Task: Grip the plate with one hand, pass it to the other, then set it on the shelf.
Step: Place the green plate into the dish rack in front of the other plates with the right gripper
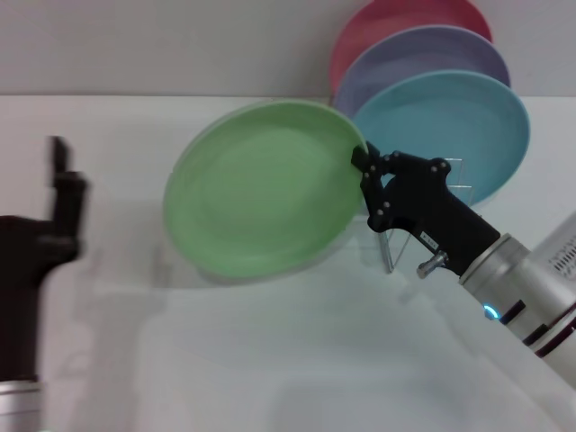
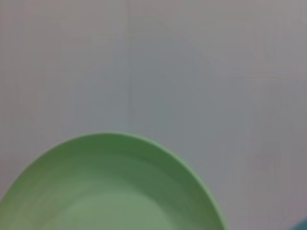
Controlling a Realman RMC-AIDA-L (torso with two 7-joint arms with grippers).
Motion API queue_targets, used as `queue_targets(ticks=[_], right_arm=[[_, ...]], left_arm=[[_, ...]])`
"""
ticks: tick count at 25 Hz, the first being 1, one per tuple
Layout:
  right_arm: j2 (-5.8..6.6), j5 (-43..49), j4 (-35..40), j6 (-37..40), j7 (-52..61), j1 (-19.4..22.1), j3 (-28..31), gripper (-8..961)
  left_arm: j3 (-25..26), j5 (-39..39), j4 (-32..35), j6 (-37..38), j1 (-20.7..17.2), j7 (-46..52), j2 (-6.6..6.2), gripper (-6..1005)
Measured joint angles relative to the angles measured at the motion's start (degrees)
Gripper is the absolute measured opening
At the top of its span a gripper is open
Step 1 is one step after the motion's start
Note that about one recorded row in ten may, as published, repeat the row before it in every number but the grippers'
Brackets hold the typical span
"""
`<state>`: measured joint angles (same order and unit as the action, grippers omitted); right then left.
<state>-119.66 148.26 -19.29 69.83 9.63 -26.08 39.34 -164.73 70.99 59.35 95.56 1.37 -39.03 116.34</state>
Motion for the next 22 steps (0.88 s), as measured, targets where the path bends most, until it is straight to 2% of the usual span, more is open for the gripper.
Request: queue_targets(ticks=[1, 2, 4, 5, 6, 7, 9, 10, 13, 15, 22], right_arm=[[0.00, 0.0, 0.0, 0.0, 0.0, 0.0, 0.0, 18], [0.06, 0.0, -0.8, 1.3, -1.3, 0.7, 0.3, 18], [0.25, 0.0, -2.8, 4.3, -3.7, 2.6, 1.3, 18], [0.33, 0.0, -4.3, 7.0, -5.9, 4.7, 2.6, 18], [0.33, 0.0, -4.3, 7.0, -5.9, 4.7, 2.6, 18], [0.36, 0.0, -4.9, 8.8, -7.4, 6.1, 3.4, 18], [0.34, 0.0, -5.8, 12.3, -9.7, 8.9, 5.1, 19], [0.31, 0.0, -6.3, 15.6, -10.9, 11.6, 6.7, 19], [0.31, 0.0, -6.1, 18.2, -11.3, 13.6, 8.3, 19], [0.35, 0.0, -3.0, 22.3, -11.4, 15.0, 10.3, 19], [0.37, 0.0, 3.1, 26.6, -12.6, 14.7, 12.3, 18]], left_arm=[[0.0, 0.0, 0.0, 0.0, 0.0, 0.0, 0.00, 620], [0.3, -0.4, -2.2, 4.4, -0.2, 7.7, -0.90, 652], [1.6, -0.5, -6.2, 8.0, -0.2, 16.5, -1.59, 717], [1.8, -0.5, -6.7, 8.3, -0.2, 17.5, -1.60, 749], [1.8, -0.5, -6.7, 8.3, -0.2, 17.5, -1.60, 781], [3.2, -0.5, -9.0, 8.8, -0.2, 22.0, -1.55, 813], [6.2, -0.5, -16.3, 8.8, 0.6, 33.8, -0.78, 813], [6.6, -0.5, -17.6, 8.8, 0.8, 35.5, -0.66, 813], [7.6, -0.5, -20.9, 8.6, 2.2, 40.4, -0.42, 813], [7.8, -0.8, -21.8, 8.5, 3.2, 41.4, -0.38, 813], [7.9, -1.3, -22.1, 8.4, 4.4, 41.6, -0.40, 813]])
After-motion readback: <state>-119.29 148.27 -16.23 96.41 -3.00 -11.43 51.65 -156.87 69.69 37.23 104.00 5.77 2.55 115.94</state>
